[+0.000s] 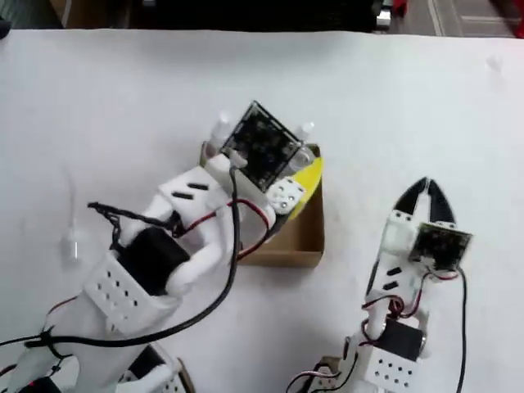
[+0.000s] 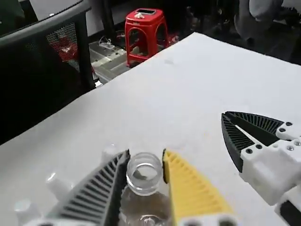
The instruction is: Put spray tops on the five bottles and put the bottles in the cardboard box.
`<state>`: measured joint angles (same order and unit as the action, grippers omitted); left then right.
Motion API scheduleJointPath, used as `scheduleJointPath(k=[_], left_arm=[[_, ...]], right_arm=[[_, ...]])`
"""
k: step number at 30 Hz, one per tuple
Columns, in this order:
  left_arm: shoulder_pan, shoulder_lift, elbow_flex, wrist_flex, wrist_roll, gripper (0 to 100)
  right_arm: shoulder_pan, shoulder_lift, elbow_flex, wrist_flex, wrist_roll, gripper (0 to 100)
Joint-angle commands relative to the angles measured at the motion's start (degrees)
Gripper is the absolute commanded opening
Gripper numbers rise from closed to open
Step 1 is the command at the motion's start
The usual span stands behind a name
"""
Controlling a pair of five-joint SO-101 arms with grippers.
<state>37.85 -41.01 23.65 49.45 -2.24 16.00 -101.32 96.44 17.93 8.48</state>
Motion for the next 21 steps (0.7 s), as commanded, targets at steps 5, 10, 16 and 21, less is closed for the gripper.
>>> scheduleJointPath(k=[5,10,16,21], left_arm=[[0.2,-0.1,0.9,-1.1,-0.5,2],[0.3,-0.1,6.2,-4.0,-0.7,2],[0.3,-2.1,11.9,-10.8,-0.6,2],[0.6,-9.0,18.3,-16.7,-0.4,2]], right_arm=[[-1.0,3.0,0.7,-1.4,0.8,1.6],[-2.7,3.2,0.7,-0.9,0.9,1.6],[-3.1,3.3,0.7,-0.8,0.9,1.6],[-3.1,3.3,0.7,-0.8,0.9,1.6]])
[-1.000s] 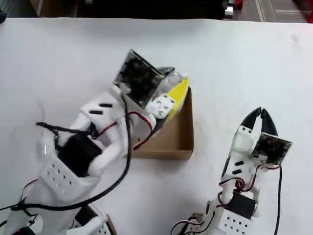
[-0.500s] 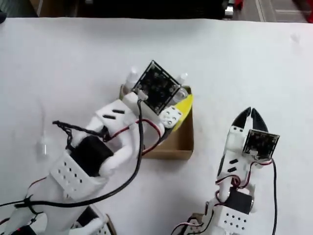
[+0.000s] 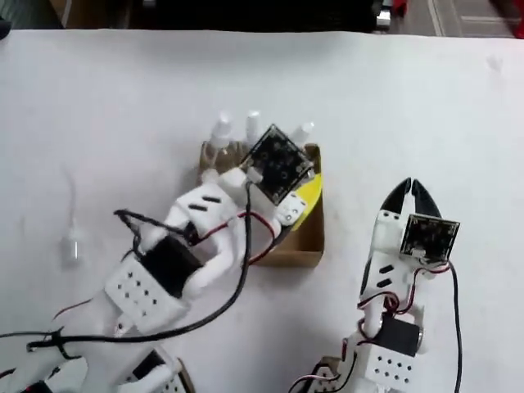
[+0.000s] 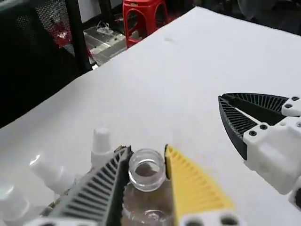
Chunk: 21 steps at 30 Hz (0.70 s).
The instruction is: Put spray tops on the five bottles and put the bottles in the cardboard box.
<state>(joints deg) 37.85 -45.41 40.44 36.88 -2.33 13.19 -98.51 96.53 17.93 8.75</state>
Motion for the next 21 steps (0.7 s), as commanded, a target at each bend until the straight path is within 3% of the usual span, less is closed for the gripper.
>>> scheduleJointPath(k=[1,7,15,21], left_arm=[[0.6,-5.6,2.9,-5.0,-0.5,2],[0.6,-6.8,9.5,-8.2,-0.2,2],[0.7,-6.8,22.5,-26.2,-0.1,2],[0.6,-6.8,28.3,-28.2,-0.1,2]], right_arm=[[-0.4,0.5,0.6,-0.8,0.6,1.6],[-0.4,0.5,0.6,-0.8,0.6,1.7],[-0.5,0.5,0.6,-0.8,0.6,1.7],[-2.6,0.5,0.6,-0.8,0.6,1.7]])
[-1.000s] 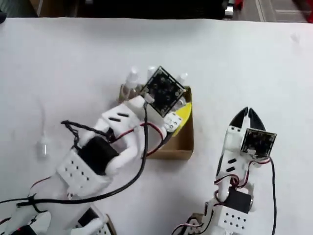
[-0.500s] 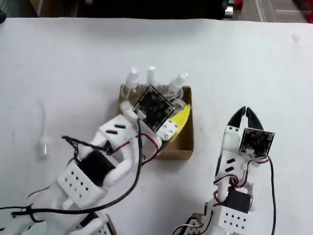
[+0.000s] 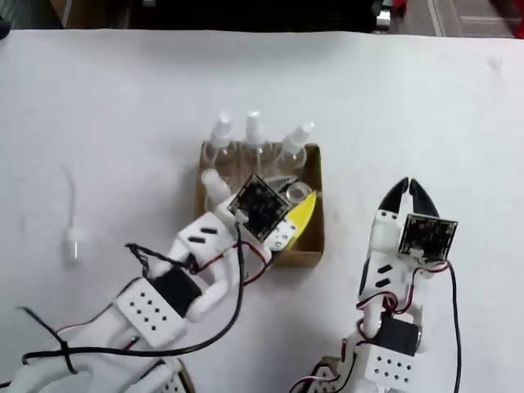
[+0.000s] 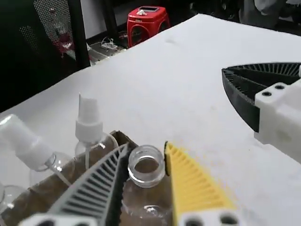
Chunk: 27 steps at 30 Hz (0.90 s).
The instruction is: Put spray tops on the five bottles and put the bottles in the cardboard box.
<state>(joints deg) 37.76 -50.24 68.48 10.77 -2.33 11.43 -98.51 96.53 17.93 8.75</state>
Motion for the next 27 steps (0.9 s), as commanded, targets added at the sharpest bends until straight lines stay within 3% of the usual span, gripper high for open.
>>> scheduleJointPath(k=[1,8,14,27], left_arm=[[0.7,-2.0,0.8,-2.1,-0.1,2],[0.5,-1.5,2.6,-2.7,-0.1,2],[0.5,-1.5,7.8,-12.1,-0.1,2],[0.3,-1.5,4.9,-5.7,1.7,2]], right_arm=[[-0.8,0.5,0.6,-0.8,0.6,1.7],[-0.7,0.5,0.6,-0.8,0.6,1.7],[-0.6,0.5,0.6,-0.8,0.6,1.7],[-0.7,0.5,0.6,-0.7,0.6,1.7]])
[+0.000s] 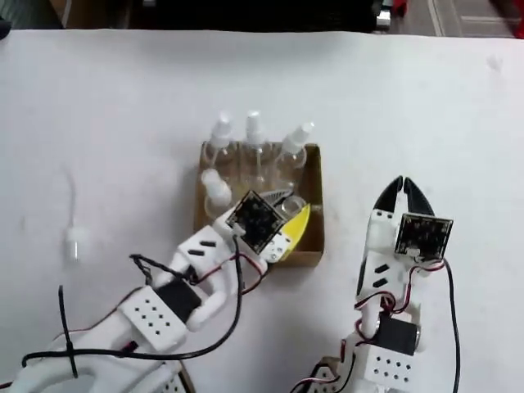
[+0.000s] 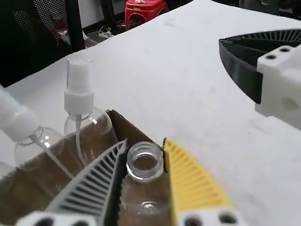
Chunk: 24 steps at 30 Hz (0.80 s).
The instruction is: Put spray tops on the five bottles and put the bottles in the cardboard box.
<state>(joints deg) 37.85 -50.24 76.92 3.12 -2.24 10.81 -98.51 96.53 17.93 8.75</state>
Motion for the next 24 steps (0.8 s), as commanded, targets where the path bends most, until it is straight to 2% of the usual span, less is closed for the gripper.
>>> scheduleJointPath(k=[1,13,20,24], left_arm=[[0.1,-1.5,-3.6,2.3,2.7,2],[0.1,-0.6,-3.6,2.4,3.8,2],[0.7,14.9,-9.5,2.1,3.8,2],[1.3,16.4,-10.0,1.1,3.5,2]], right_arm=[[0.0,0.5,0.6,-0.6,0.6,1.7],[-0.2,0.5,0.6,0.0,0.7,1.7],[-0.1,0.5,0.6,0.4,0.7,1.7],[-0.1,0.5,0.6,0.4,0.7,1.7]])
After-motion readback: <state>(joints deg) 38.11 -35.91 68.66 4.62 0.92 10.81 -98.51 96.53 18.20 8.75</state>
